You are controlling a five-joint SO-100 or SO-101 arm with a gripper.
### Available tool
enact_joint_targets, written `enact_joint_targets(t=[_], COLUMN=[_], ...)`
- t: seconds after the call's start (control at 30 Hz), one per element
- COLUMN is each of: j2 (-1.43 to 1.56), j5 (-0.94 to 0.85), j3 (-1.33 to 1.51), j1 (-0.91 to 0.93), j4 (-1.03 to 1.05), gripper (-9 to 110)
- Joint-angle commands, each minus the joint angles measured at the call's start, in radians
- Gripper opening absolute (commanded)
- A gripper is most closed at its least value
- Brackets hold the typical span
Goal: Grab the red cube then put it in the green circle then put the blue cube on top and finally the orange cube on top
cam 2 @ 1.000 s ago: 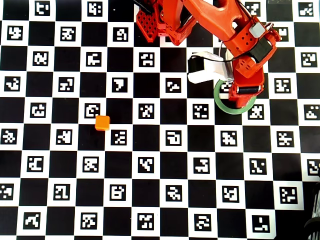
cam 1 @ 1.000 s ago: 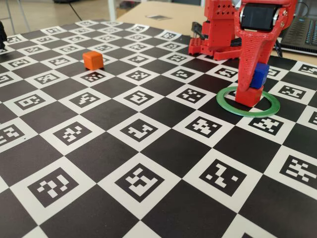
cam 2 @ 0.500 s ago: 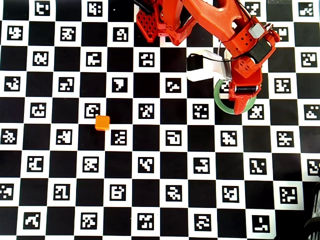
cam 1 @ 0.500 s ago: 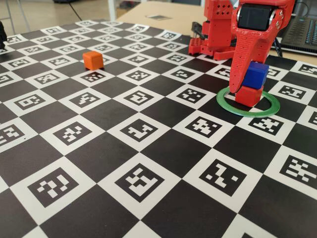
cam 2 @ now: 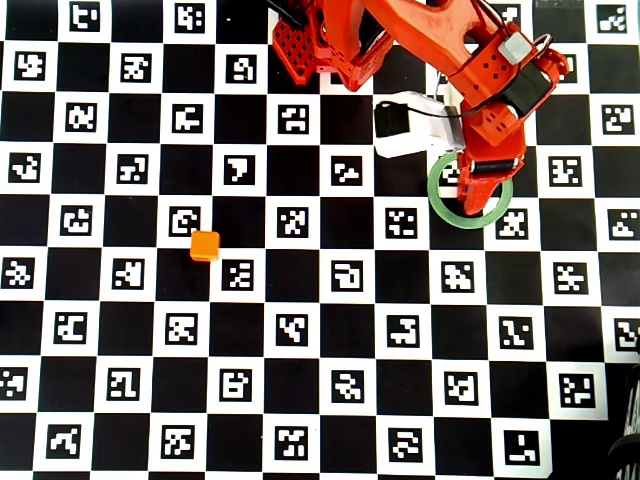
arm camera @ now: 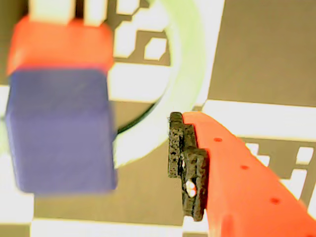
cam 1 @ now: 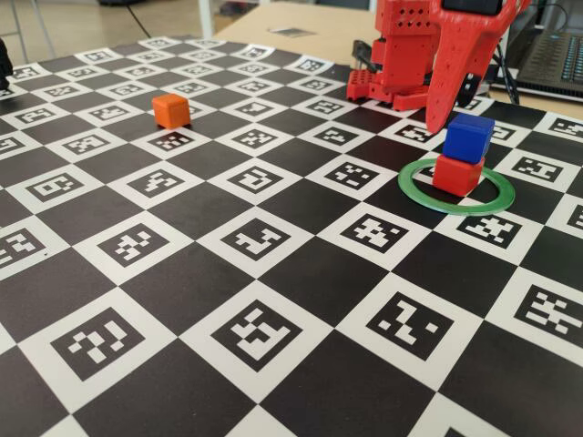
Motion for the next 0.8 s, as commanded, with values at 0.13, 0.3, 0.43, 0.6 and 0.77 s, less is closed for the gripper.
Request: enact_joint_targets(t=[0.13, 0.3, 0.43, 0.6, 0.77], j2=[0.081, 0.109, 0.123, 0.144, 0.149], j5=[-0.097, -0.187, -0.265, -0.387, -0.537], j3=[-0.209, -0.247, -0.281, -0.328, -0.383], j1=[0.118, 0.275, 0.4, 0.534, 0.66], j4=[0.135, 0.17, 0.196, 0.241, 0.314], gripper=[41, 41, 41, 41, 41])
